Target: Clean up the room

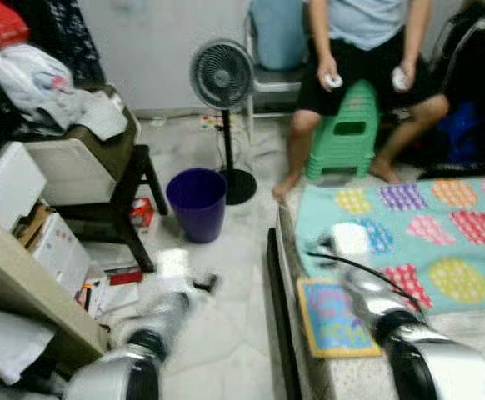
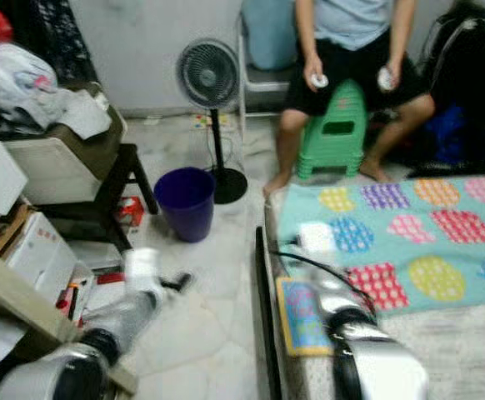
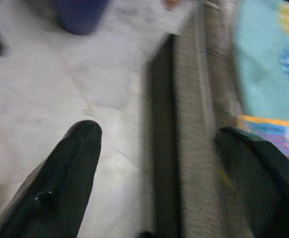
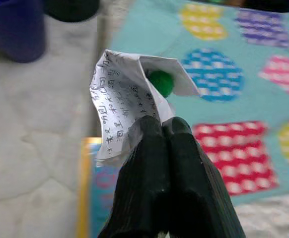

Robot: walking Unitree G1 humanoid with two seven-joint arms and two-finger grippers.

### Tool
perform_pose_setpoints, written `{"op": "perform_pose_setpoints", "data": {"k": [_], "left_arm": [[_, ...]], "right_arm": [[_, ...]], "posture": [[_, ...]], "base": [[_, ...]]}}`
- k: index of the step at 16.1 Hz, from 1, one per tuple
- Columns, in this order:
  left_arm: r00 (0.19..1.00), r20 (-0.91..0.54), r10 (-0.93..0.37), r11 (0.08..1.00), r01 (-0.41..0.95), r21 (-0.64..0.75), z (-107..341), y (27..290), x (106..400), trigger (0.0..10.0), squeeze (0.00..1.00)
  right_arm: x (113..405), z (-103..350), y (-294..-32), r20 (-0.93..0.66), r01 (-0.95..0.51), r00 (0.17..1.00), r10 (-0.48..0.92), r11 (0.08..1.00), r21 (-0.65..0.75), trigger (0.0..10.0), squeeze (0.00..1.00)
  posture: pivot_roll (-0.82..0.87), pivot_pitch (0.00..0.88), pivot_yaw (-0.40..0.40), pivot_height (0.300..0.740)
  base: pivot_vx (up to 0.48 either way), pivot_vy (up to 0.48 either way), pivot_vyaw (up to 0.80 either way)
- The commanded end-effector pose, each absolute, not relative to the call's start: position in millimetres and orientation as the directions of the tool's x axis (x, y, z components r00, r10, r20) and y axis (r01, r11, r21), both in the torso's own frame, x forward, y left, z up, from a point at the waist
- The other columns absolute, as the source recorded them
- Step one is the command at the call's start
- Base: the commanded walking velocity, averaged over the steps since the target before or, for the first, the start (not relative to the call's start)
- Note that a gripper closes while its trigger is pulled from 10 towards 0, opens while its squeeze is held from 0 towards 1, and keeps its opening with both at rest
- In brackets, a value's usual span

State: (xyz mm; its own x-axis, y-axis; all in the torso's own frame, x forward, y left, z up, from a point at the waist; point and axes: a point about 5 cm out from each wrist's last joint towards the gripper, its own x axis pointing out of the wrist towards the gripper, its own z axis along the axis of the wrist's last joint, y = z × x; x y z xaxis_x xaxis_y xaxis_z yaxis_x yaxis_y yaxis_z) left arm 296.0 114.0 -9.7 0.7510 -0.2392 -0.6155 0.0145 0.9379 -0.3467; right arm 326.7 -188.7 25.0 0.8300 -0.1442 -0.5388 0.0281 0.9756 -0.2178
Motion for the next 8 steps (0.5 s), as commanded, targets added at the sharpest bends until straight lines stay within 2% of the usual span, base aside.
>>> {"op": "perform_pose_setpoints", "data": {"k": [1, 8], "left_arm": [[0.761, -0.618, -0.196, 0.95, -0.008, -0.312, -7.0, 130.2, 299.9, 10.0, 0.0], [0.759, -0.621, -0.198, 0.95, -0.007, -0.312, -7.5, 129.9, 299.4, 10.0, 0.0]], "right_arm": [[333.5, 30.9, -173.9, -0.522, 0.0, 0.846, -0.107, 0.979, -0.202, 10.0, 0.0], [333.3, 30.7, -173.8, -0.523, -0.002, 0.846, -0.106, 0.979, -0.202, 10.0, 0.0]], "posture": [[-0.1, 0.0, -0.005, 0.74], [-0.1, 0.0, -0.004, 0.74]], "base": [[0.266, 0.0, 0.42], [0.259, 0.0, 0.73]]}}
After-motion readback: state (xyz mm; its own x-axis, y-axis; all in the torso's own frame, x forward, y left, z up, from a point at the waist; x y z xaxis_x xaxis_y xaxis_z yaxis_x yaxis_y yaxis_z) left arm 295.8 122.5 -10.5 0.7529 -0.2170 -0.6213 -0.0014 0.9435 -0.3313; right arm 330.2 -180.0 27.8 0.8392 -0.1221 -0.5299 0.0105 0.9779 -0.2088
